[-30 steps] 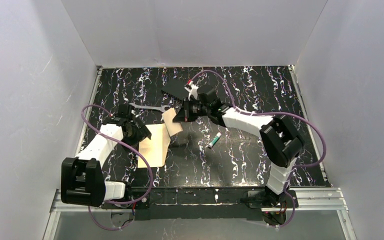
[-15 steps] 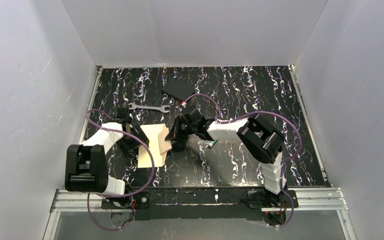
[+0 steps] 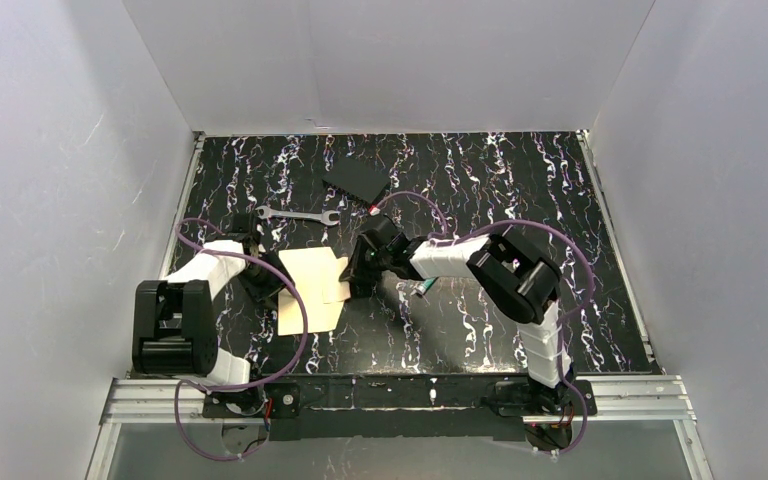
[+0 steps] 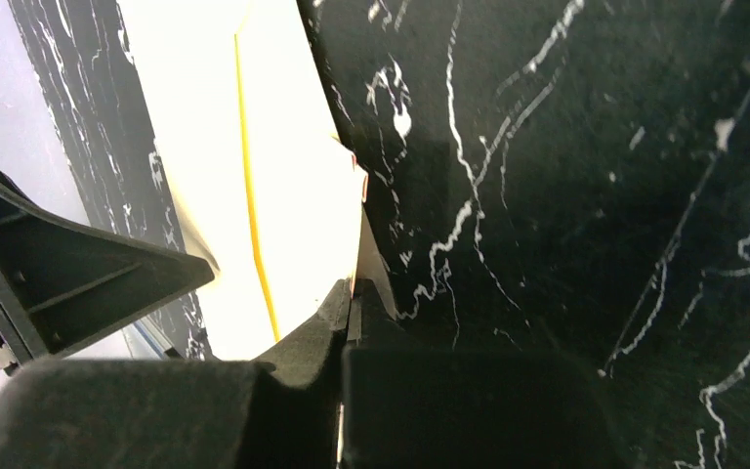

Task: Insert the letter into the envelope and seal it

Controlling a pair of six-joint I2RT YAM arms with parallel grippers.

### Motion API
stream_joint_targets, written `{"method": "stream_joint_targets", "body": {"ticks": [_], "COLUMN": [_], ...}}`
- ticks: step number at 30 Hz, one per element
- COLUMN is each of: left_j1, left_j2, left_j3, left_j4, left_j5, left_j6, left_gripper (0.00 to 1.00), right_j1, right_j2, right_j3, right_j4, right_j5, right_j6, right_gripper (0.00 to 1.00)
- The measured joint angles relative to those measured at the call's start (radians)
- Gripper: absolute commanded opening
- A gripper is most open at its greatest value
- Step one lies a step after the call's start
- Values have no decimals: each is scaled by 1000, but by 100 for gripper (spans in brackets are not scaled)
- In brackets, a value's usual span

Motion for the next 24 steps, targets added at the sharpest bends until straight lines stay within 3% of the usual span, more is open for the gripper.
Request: {"method": "stream_joint_targets", "body": {"ticks": [13, 24], "left_j1": [6, 6], "left_j2": [2, 11], "left_j3": [-22, -25], "left_j4": [51, 72], "left_j5": [142, 191], "left_j6": [-12, -8], "left_gripper": [48, 51], "right_j1": [39, 69], "right_j2": [50, 52], "right_j3": [143, 154], "right_j4": [-139, -125], "right_j5": [74, 55], "right_j6": [-54, -140], "right_gripper": [1, 1]}}
